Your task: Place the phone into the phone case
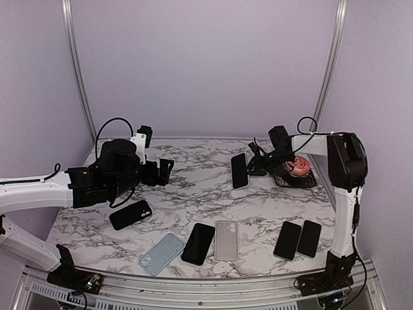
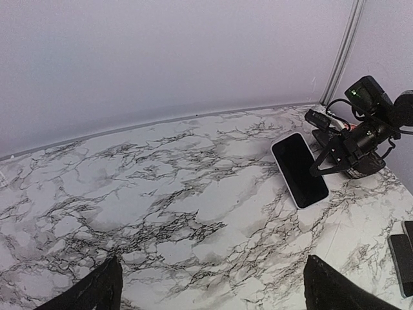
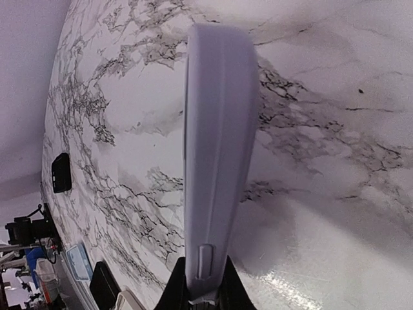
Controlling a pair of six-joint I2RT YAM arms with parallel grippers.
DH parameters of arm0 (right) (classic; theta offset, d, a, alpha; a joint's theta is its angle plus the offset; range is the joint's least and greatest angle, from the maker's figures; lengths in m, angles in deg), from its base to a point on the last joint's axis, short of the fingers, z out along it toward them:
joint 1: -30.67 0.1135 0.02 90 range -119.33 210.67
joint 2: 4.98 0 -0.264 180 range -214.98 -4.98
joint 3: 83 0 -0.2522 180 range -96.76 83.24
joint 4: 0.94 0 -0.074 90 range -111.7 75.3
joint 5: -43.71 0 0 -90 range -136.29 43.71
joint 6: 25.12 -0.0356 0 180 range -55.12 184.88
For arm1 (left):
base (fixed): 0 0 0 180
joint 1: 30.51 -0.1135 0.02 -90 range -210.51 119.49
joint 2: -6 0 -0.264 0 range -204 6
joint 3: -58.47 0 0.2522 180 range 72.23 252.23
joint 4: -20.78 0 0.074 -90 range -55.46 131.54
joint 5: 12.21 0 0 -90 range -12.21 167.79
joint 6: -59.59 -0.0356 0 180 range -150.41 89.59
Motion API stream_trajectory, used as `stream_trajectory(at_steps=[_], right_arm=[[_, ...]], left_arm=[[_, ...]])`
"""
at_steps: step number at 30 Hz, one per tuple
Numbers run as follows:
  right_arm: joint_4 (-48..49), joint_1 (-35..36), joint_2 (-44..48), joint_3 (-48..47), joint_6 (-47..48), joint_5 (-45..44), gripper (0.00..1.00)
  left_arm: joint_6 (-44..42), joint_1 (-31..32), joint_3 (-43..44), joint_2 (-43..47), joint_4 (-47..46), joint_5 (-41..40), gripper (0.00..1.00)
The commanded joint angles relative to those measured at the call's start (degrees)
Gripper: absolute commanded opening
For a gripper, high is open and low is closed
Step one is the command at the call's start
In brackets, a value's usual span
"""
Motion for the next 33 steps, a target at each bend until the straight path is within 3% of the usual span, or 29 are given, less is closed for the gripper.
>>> stream_trajectory(at_steps=[1,3,7,11,14,22,27,33], right_arm=[[-5.1,0.2,-1.2,-5.1,4.0,-5.0,0.16],[-5.4,0.2,-1.6,-6.0,4.0,-8.6,0.25],[-8.2,0.2,-3.4,-8.8,5.0,-14.4,0.32],[-9.8,0.4,-3.0,-10.1,4.9,-19.8,0.32],[-10.5,2.0,0.6,-9.4,5.0,-29.0,0.34],[-12.6,13.5,14.4,-0.7,2.3,-52.7,0.35],[-12.8,22.6,24.2,10.7,-4.2,-54.3,0.38],[-15.2,35.2,25.9,18.8,-13.8,-50.3,0.61]], left_arm=[[0.5,0.0,-0.7,1.1,1.3,-0.7,0.99],[0.5,0.0,-0.7,1.0,1.4,-0.7,0.99],[0.6,0.0,-1.1,0.8,1.5,-0.8,0.99],[0.3,0.0,-1.3,0.2,2.5,-1.4,0.99],[0.1,0.0,-1.4,-0.1,3.3,-1.8,0.99],[0.0,0.1,-0.7,-3.0,4.6,-1.2,0.99],[2.2,0.6,-2.6,-2.2,5.5,0.5,0.99],[3.8,1.0,-4.9,-1.2,5.5,1.1,0.99]])
